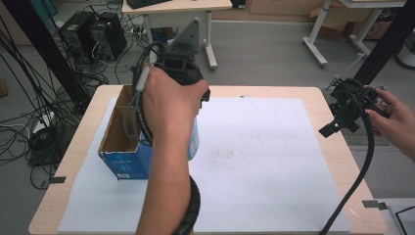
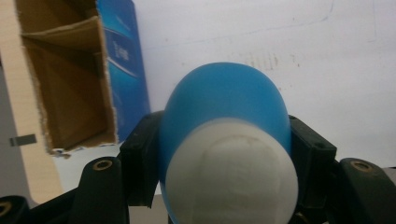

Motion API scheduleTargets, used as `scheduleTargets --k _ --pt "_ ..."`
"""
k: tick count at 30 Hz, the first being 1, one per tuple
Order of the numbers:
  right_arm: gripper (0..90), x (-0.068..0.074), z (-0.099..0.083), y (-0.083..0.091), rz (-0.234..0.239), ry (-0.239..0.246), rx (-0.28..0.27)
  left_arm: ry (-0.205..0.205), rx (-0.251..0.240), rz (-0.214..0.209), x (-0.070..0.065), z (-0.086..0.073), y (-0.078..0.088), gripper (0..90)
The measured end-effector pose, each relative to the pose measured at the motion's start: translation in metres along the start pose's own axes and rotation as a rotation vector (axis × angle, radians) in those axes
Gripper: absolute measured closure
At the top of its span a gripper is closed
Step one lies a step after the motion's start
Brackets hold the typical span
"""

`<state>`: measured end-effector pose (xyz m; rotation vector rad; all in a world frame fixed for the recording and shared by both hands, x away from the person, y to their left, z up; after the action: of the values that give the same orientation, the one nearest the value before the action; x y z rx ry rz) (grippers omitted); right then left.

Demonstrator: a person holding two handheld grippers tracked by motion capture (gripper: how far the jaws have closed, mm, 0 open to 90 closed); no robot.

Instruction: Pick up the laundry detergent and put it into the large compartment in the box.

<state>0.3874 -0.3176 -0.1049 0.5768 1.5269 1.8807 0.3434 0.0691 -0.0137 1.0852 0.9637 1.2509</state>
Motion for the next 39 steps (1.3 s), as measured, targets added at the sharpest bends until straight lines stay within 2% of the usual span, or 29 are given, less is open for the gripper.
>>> scheduleTargets --k 2,3,5,6,8,9,13,24,27,29,30,34,39 --pt "4.5 0.000 0.003 0.001 -0.003 0.005 0.000 0.027 -0.016 0.005 0.012 0.004 0.010 38.2" --pt "4.5 0.001 0.005 0.002 -0.009 0.008 0.000 0.027 -0.016 0.005 0.012 0.004 0.010 38.2" --pt "4.5 0.003 0.007 0.003 -0.017 0.008 -0.002 0.040 -0.020 0.009 0.025 0.008 0.019 38.2" --pt "4.5 0.003 0.007 0.003 -0.017 0.008 -0.002 0.040 -0.020 0.009 0.025 0.008 0.019 38.2" --pt "4.5 0.006 0.012 0.004 -0.022 0.017 0.001 0.057 -0.026 0.013 0.038 0.011 0.026 38.2" --pt "4.5 0.008 0.015 0.004 -0.022 0.022 0.007 0.057 -0.026 0.013 0.038 0.011 0.026 38.2" --pt "4.5 0.010 0.021 0.003 -0.016 0.037 0.014 0.086 -0.040 0.029 0.055 0.016 0.033 38.2" --pt "4.4 0.018 0.036 0.005 -0.014 0.068 0.021 0.121 -0.048 0.056 0.090 0.026 0.044 38.3" --pt "4.4 0.019 0.040 0.004 -0.013 0.073 0.024 0.132 -0.056 0.053 0.097 0.027 0.046 38.2" --pt "4.4 0.020 0.043 0.003 -0.009 0.078 0.024 0.144 -0.061 0.056 0.107 0.030 0.047 38.3" --pt "4.4 0.020 0.044 0.003 -0.009 0.081 0.027 0.144 -0.061 0.056 0.107 0.030 0.047 38.2" --pt "4.4 0.020 0.047 0.001 -0.005 0.087 0.027 0.163 -0.059 0.079 0.118 0.037 0.044 38.2" --pt "4.4 0.021 0.050 0.000 -0.007 0.091 0.027 0.177 -0.067 0.088 0.129 0.040 0.039 38.2"
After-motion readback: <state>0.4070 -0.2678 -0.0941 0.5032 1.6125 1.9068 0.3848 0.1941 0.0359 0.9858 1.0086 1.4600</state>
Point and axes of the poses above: each handheld gripper's, and its own axes: y roughly backward along the jaws, z roughly out of its top, x roughly to its left, the point moved 5 cm from there along -y, roughly forward along the jaws, and after that the axes turned 2 degrees about y, right-handed, at the moved point
